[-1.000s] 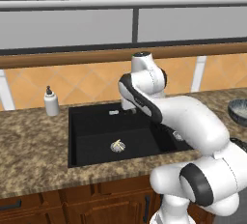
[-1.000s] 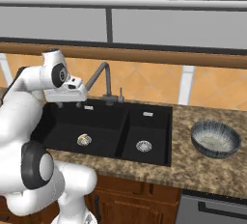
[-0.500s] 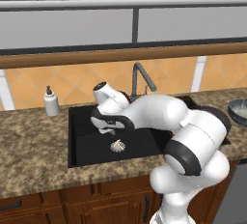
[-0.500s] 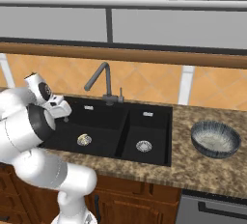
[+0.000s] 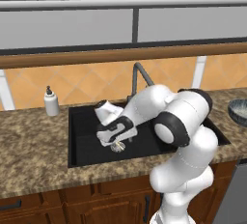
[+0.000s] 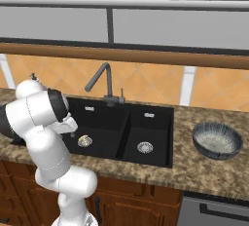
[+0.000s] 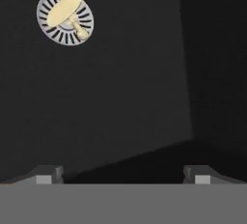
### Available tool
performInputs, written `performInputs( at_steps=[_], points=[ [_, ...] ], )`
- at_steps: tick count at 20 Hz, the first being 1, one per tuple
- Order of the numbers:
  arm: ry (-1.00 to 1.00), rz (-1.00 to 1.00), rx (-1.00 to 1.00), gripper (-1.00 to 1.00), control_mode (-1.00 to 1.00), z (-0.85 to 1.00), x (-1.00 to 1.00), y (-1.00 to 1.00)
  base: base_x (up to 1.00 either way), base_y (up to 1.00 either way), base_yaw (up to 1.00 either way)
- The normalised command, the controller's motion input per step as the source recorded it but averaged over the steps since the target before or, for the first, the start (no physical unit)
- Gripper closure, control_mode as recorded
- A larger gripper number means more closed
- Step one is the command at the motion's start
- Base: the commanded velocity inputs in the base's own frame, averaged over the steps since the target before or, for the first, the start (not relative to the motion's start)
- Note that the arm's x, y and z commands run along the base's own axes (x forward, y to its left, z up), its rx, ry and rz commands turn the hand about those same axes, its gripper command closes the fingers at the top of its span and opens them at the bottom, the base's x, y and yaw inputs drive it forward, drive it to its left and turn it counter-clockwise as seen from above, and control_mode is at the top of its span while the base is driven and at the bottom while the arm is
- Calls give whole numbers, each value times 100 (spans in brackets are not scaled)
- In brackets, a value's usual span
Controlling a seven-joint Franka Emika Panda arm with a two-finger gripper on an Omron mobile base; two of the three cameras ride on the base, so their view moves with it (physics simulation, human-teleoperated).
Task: Pick the mushroom from the sink and place it in the bowl. Then pick the bowl and place it in the microwave. Then close the microwave door and press the start button.
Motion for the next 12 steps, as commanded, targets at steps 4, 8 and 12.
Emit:
performInputs(
  at_steps=[4, 8, 12],
  points=[
    [-7, -7, 0, -100, -100, -24, 10, -27, 0, 0, 0],
    [-2, -7, 4, -100, -100, -27, 36, -24, 0, 0, 0],
    [-3, -6, 13, -100, -100, -44, 42, -12, 0, 0, 0]
  ],
)
